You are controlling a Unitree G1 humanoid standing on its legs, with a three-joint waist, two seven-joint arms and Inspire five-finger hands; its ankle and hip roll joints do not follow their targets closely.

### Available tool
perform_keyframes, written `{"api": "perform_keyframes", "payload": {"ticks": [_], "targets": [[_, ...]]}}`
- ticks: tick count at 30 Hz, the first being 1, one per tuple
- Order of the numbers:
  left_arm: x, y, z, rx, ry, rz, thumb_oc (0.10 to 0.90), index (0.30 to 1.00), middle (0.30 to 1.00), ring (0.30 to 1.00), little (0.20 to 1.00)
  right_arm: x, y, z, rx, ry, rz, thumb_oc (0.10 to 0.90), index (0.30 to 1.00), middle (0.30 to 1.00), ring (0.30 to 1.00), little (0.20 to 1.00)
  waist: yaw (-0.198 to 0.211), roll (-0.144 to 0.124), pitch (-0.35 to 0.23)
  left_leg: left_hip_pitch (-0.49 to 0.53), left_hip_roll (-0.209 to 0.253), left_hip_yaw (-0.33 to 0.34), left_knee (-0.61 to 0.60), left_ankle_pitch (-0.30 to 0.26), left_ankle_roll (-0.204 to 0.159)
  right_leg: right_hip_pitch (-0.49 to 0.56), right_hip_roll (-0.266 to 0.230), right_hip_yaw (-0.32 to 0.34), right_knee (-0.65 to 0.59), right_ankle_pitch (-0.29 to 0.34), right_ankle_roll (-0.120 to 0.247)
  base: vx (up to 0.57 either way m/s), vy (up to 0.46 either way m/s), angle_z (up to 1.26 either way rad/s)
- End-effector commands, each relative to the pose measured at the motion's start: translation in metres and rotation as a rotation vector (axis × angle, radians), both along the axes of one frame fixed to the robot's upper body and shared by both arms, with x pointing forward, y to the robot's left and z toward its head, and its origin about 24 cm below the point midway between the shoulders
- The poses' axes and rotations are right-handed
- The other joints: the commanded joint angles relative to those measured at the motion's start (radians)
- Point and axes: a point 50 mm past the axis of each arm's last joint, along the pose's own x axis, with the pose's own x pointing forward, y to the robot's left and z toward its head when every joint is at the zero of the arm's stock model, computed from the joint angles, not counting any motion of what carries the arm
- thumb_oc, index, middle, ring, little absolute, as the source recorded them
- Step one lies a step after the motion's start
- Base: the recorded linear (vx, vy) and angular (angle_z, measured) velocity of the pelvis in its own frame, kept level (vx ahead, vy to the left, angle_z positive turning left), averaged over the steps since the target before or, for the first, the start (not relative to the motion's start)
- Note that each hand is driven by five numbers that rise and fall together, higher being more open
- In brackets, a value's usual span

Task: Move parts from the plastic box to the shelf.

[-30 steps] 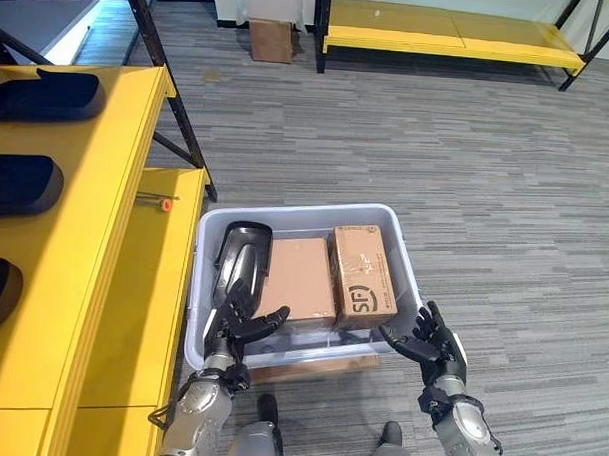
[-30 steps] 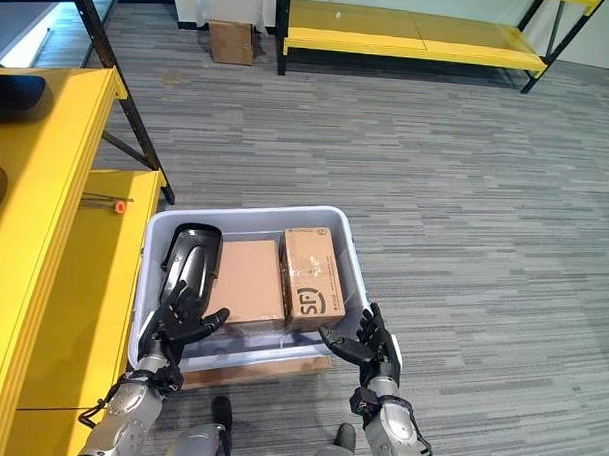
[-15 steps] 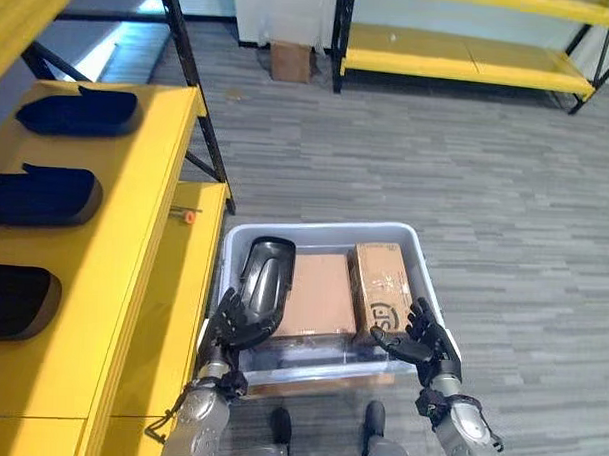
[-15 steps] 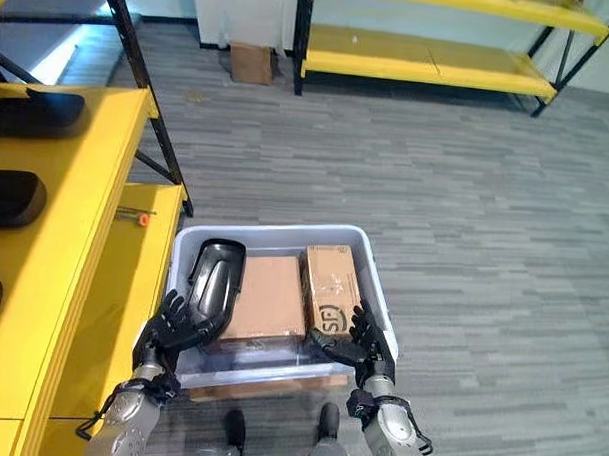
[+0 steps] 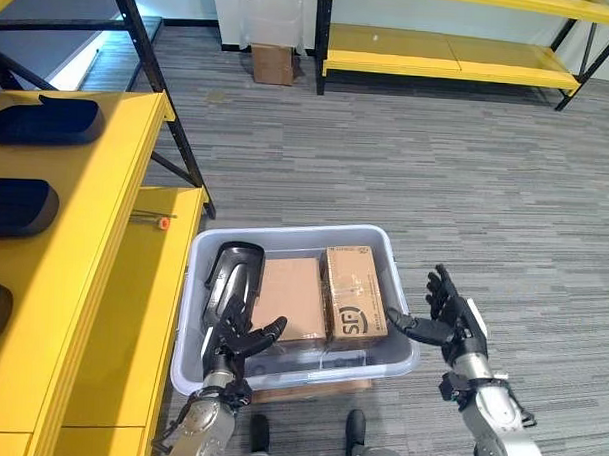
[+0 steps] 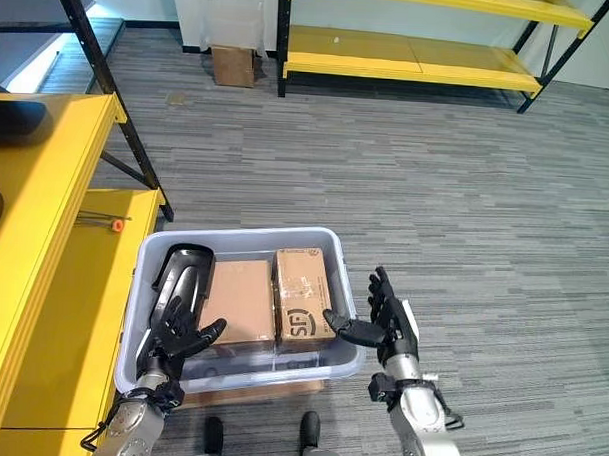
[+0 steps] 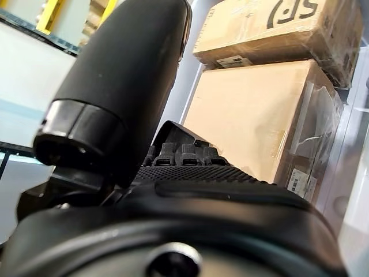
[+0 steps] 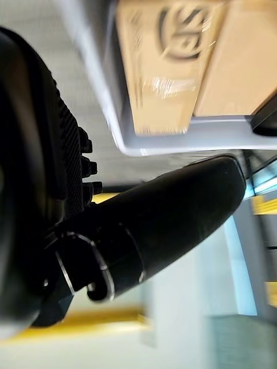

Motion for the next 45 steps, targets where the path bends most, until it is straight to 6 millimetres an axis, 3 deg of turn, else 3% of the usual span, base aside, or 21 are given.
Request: {"api": "perform_keyframes", "payload": {"ticks": [1,2,4,6,7,9,10,12,16,21,24,28,36,38,45], "targets": [[0.023,0.012,0.047,0.047,-0.259,-0.03,0.9,1.0,1.0,1.0,1.0,0.03,0.008,0.076,-0.15,-0.371,0.067,0.9,1.0,1.0,1.0,1.0,0.029,-0.024,-0.05,0.032,0.056,0.019,0.043,-0.064,-0.031,0.027,-0.069,-0.006,0.076,-0.064,0.055,0.01,-0.09,0.08],[0.023,0.009,0.049,0.044,-0.269,-0.059,0.9,1.0,1.0,1.0,1.0,0.042,0.011,0.097,-0.255,-0.438,0.089,0.9,1.0,1.0,1.0,1.0,0.044,-0.023,-0.049,0.03,0.057,0.01,0.038,-0.058,-0.034,0.034,-0.067,-0.016,0.069,-0.064,0.054,-0.01,-0.032,0.08],[0.023,0.008,0.051,0.042,-0.277,-0.071,0.9,1.0,1.0,1.0,1.0,0.049,0.014,0.106,-0.301,-0.467,0.112,0.9,1.0,1.0,1.0,1.0,0.05,-0.022,-0.044,0.029,0.058,0.008,0.035,-0.054,-0.035,0.039,-0.066,-0.02,0.064,-0.063,0.053,-0.02,-0.037,0.11],[0.021,0.003,0.053,0.034,-0.287,-0.118,0.9,1.0,1.0,1.0,1.0,0.068,0.035,0.134,-0.481,-0.542,0.221,0.9,1.0,1.0,1.0,1.0,0.077,-0.024,-0.035,0.022,0.059,0.001,0.029,-0.045,-0.038,0.04,-0.063,-0.026,0.056,-0.06,0.051,-0.04,-0.033,0.19],[0.021,0.004,0.053,0.033,-0.288,-0.115,0.9,1.0,1.0,1.0,1.0,0.069,0.036,0.134,-0.482,-0.544,0.224,0.9,1.0,1.0,1.0,1.0,0.074,-0.023,-0.033,0.023,0.06,0.001,0.029,-0.045,-0.038,0.041,-0.063,-0.026,0.056,-0.06,0.051,-0.04,-0.024,0.12],[0.02,-0.002,0.055,0.011,-0.302,-0.157,0.9,1.0,1.0,1.0,1.0,0.086,0.058,0.156,-0.724,-0.593,0.333,0.9,1.0,1.0,1.0,1.0,0.1,-0.028,-0.017,0.012,0.06,-0.006,0.022,-0.034,-0.042,0.039,-0.06,-0.037,0.052,-0.057,0.05,-0.06,-0.023,0.07],[0.02,-0.002,0.055,0.011,-0.302,-0.156,0.9,1.0,1.0,1.0,1.0,0.086,0.058,0.156,-0.724,-0.594,0.334,0.9,1.0,1.0,1.0,1.0,0.099,-0.028,-0.016,0.012,0.06,-0.007,0.023,-0.034,-0.042,0.039,-0.06,-0.037,0.052,-0.057,0.05,-0.06,-0.023,0.08],[0.021,-0.005,0.06,0.007,-0.319,-0.19,0.9,1.0,1.0,1.0,1.0,0.103,0.068,0.171,-0.938,-0.597,0.378,0.9,1.0,1.0,1.0,1.0,0.132,-0.037,0.005,-0.014,0.059,-0.023,0.024,-0.024,-0.045,0.029,-0.06,-0.052,0.055,-0.056,0.048,-0.08,-0.032,0.22],[0.022,-0.005,0.062,0.01,-0.33,-0.207,0.9,1.0,1.0,1.0,1.0,0.117,0.074,0.176,-1.123,-0.564,0.414,0.9,1.0,1.0,1.0,1.0,0.161,-0.04,0.031,-0.046,0.055,-0.045,0.027,-0.012,-0.048,0.011,-0.062,-0.073,0.065,-0.055,0.047,-0.07,-0.027,0.24],[0.029,-0.004,0.07,0.025,-0.362,-0.219,0.9,1.0,1.0,1.0,1.0,0.143,0.068,0.171,-1.343,-0.428,0.408,0.9,1.0,1.0,1.0,1.0,0.22,-0.033,0.089,-0.122,0.043,-0.093,0.041,0.008,-0.052,-0.03,-0.068,-0.118,0.089,-0.058,0.045,-0.09,-0.036,0.32],[0.03,-0.005,0.072,0.024,-0.37,-0.219,0.9,1.0,1.0,1.0,1.0,0.147,0.067,0.167,-1.373,-0.397,0.408,0.9,1.0,1.0,1.0,1.0,0.227,-0.029,0.096,-0.135,0.042,-0.101,0.045,0.01,-0.052,-0.039,-0.069,-0.125,0.094,-0.058,0.045,-0.03,-0.009,0.28],[0.034,-0.006,0.078,0.041,-0.394,-0.231,0.9,1.0,1.0,1.0,1.0,0.156,0.055,0.162,-1.498,-0.297,0.399,0.9,1.0,1.0,1.0,1.0,0.272,-0.015,0.139,-0.193,0.038,-0.134,0.062,0.018,-0.054,-0.072,-0.078,-0.155,0.111,-0.063,0.046,-0.04,-0.024,0.21],[0.038,-0.007,0.085,0.034,-0.422,-0.205,0.9,1.0,1.0,1.0,1.0,0.163,0.029,0.181,-1.604,-0.244,0.289,0.9,1.0,1.0,1.0,1.0,0.306,0.009,0.212,-0.289,0.032,-0.16,0.126,0.004,-0.047,-0.166,-0.099,-0.162,0.194,-0.087,0.043,-0.04,0.004,0.12],[0.04,-0.006,0.088,0.033,-0.43,-0.192,0.9,1.0,1.0,1.0,1.0,0.166,0.021,0.195,-1.637,-0.25,0.223,0.9,1.0,1.0,1.0,1.0,0.315,0.017,0.238,-0.318,0.032,-0.162,0.151,-0.006,-0.044,-0.206,-0.102,-0.157,0.235,-0.099,0.04,-0.04,0.015,0.04],[0.042,-0.002,0.094,0.033,-0.449,-0.142,0.9,1.0,1.0,1.0,1.0,0.167,0.018,0.227,-1.725,-0.316,0.115,0.9,1.0,1.0,1.0,1.0,0.317,0.015,0.269,-0.366,0.028,-0.164,0.186,-0.019,-0.042,-0.257,-0.109,-0.154,0.283,-0.114,0.039,-0.01,0.002,0.04]]}}
